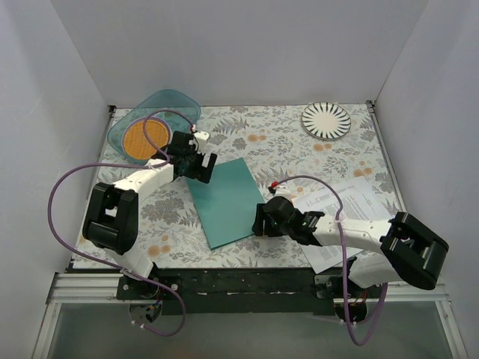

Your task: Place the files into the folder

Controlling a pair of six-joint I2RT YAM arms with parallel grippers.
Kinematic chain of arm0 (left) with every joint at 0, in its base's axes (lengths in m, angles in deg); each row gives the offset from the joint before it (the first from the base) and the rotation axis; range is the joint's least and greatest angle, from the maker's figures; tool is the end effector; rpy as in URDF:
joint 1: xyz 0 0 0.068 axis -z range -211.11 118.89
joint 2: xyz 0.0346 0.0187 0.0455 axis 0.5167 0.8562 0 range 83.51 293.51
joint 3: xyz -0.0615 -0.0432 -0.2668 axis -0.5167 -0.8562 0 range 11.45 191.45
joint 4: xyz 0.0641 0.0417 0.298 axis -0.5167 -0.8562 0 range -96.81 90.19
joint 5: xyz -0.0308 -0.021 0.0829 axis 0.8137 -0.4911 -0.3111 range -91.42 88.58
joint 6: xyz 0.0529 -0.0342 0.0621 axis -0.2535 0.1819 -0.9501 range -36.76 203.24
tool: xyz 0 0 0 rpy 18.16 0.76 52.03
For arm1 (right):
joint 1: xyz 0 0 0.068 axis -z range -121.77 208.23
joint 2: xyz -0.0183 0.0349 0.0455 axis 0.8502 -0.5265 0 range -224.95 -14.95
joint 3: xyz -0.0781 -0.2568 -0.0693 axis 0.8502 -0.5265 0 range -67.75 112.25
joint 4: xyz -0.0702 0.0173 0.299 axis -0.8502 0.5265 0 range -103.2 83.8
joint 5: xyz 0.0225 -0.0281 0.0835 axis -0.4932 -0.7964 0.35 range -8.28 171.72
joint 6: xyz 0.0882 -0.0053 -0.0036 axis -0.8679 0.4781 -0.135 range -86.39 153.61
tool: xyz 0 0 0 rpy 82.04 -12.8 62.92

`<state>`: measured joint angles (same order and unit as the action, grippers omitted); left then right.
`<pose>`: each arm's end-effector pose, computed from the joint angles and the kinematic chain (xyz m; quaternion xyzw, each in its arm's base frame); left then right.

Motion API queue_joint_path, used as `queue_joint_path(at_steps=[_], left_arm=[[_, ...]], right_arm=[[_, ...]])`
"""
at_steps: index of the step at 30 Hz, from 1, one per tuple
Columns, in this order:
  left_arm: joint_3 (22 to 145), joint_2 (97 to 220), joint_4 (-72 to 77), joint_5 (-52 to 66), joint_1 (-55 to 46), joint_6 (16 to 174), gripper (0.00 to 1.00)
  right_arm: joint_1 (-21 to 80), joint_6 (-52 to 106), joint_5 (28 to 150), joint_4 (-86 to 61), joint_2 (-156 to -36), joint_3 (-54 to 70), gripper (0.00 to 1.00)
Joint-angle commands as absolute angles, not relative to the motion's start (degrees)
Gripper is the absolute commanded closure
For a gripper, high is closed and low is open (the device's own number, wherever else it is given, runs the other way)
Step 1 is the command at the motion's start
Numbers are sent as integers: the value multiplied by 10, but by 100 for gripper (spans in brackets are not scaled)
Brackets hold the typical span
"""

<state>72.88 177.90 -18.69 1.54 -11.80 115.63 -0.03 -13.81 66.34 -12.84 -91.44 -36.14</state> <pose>0.3893 -0.1407 0.1519 -0.0992 0.9396 -0.1644 0.2835 0.1825 0.2555 0.1035 -0.0359 0.9170 0.2261 0.3266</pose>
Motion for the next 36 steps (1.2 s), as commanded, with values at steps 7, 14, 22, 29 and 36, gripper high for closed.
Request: queue_joint_path(at_steps=[7, 14, 22, 29, 36], left_arm=[[803, 1814, -210, 116, -190, 1194, 2], [776, 1827, -197, 160, -190, 1202, 2], [721, 1813, -121, 153, -202, 1208, 2], [721, 1809, -118, 146, -202, 1203, 2], [697, 1794, -127, 156, -202, 1194, 2]], right_arm=[[51, -122, 683, -55, -927, -308, 31], [19, -183, 770, -142, -844, -347, 28], [-15, -242, 831, -169, -869, -360, 29], [-39, -266, 846, -235, -928, -374, 28], [-38, -310, 821, -308, -957, -399, 29]])
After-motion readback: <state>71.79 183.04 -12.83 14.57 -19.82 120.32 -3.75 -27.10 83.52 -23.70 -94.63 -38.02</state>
